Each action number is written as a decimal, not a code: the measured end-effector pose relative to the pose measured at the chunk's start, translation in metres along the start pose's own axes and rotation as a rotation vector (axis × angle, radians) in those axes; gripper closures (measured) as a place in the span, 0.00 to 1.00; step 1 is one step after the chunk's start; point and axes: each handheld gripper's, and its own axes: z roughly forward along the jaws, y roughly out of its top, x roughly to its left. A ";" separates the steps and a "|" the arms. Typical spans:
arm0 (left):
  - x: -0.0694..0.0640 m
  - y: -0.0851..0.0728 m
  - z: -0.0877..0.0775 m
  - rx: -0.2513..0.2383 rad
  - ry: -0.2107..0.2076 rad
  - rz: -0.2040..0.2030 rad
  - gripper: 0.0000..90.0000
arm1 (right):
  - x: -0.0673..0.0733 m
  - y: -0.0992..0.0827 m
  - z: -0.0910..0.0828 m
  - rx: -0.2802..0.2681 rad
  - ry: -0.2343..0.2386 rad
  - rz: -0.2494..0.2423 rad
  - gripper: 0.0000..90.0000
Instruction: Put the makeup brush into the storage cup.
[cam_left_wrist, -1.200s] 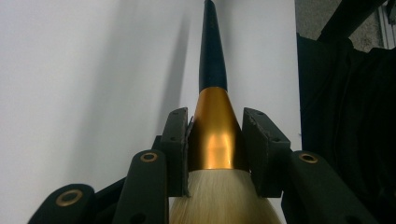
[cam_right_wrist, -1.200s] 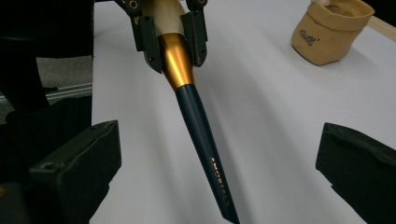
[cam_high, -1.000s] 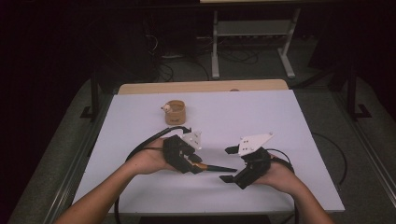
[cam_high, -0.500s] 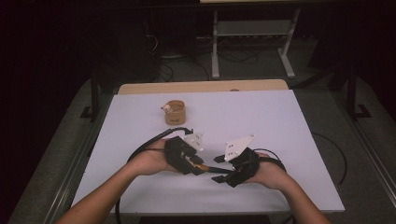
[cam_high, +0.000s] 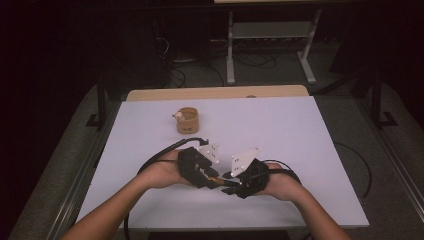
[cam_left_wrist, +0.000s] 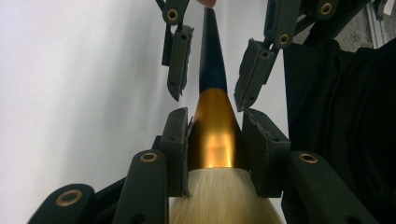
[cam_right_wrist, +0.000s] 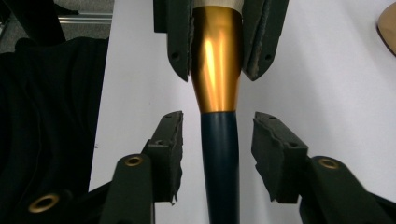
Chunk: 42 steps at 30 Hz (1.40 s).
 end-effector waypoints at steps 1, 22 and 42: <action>0.000 0.000 0.000 0.000 0.000 0.000 0.70 | 0.000 0.000 0.000 0.000 0.000 0.000 0.60; 0.000 0.002 0.004 0.007 -0.008 0.003 0.70 | 0.002 0.001 0.006 0.032 0.002 -0.019 0.76; 0.001 0.001 0.007 0.014 -0.018 -0.005 0.69 | 0.006 0.002 0.009 0.051 -0.006 -0.041 0.81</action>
